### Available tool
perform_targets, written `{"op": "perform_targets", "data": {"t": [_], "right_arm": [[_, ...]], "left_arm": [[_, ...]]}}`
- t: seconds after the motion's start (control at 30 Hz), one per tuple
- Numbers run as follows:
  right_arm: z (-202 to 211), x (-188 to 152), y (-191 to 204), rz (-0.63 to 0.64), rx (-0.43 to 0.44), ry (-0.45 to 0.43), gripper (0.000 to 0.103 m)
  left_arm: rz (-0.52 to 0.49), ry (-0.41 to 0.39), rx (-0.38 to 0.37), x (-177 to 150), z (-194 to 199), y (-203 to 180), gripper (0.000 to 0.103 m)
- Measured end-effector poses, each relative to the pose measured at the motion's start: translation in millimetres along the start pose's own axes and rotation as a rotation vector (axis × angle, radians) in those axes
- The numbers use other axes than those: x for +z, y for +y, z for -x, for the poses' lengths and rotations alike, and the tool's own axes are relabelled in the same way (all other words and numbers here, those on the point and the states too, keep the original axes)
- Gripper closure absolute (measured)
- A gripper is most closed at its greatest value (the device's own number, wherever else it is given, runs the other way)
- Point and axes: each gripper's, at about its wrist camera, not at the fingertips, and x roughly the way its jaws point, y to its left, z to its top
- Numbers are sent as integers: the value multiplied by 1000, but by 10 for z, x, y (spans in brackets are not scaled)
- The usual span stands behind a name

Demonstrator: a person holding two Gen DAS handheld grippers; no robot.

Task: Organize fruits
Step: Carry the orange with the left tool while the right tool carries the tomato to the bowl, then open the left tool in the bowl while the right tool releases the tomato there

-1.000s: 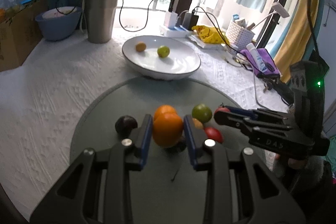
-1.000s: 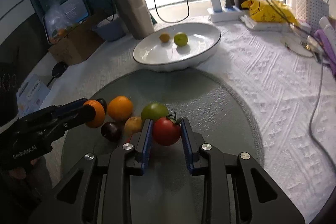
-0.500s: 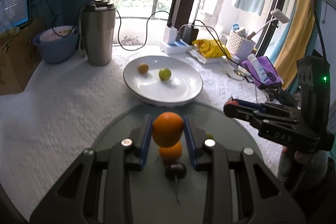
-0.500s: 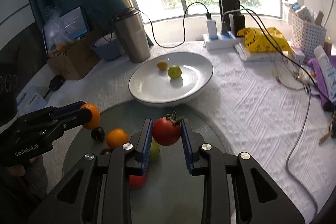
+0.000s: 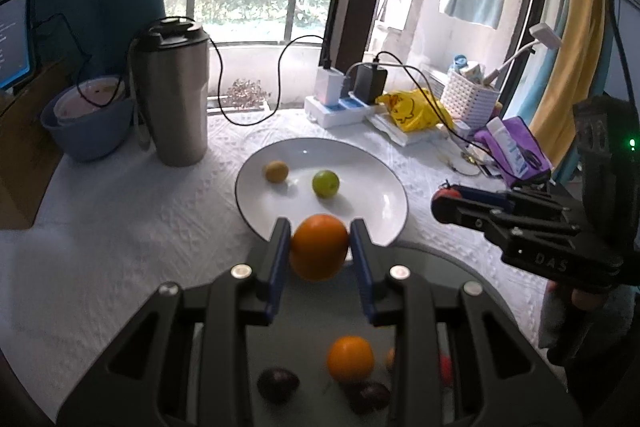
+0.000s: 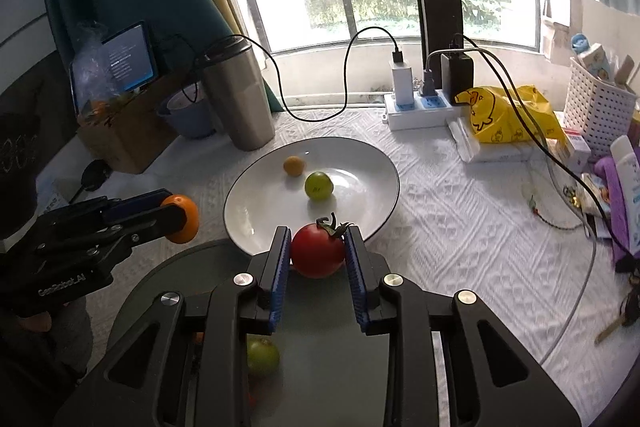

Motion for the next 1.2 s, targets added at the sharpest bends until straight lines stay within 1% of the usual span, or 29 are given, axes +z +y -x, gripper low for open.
{"op": "perform_targets", "data": {"t": [0.27,0.53,0.83,0.97,1.0,1.03,1.07,1.1,1.2], "right_arm": [[-243,117,-35,20,-3,21,74],[-582,149,-7,39,13,67,74],[-802,139,8,37,20,102,74],[-810,153,32,42,16,103,74],[-809,155,39,44,11,105,73],[-803,157,47,44,5,106,73],[-789,161,53,44,2,103,72],[-767,165,61,45,-2,98,68],[-691,180,86,46,-12,84,60]], "left_arm": [[-7,30,-5,97,-329,92,71],[2,72,9,158,-619,241,71],[40,126,10,173,-805,361,71],[46,115,7,189,-777,363,70],[46,113,6,196,-770,362,68],[50,107,7,201,-751,363,63],[57,98,6,209,-726,367,60],[64,89,4,212,-691,373,59],[67,63,6,217,-564,370,59]]}}
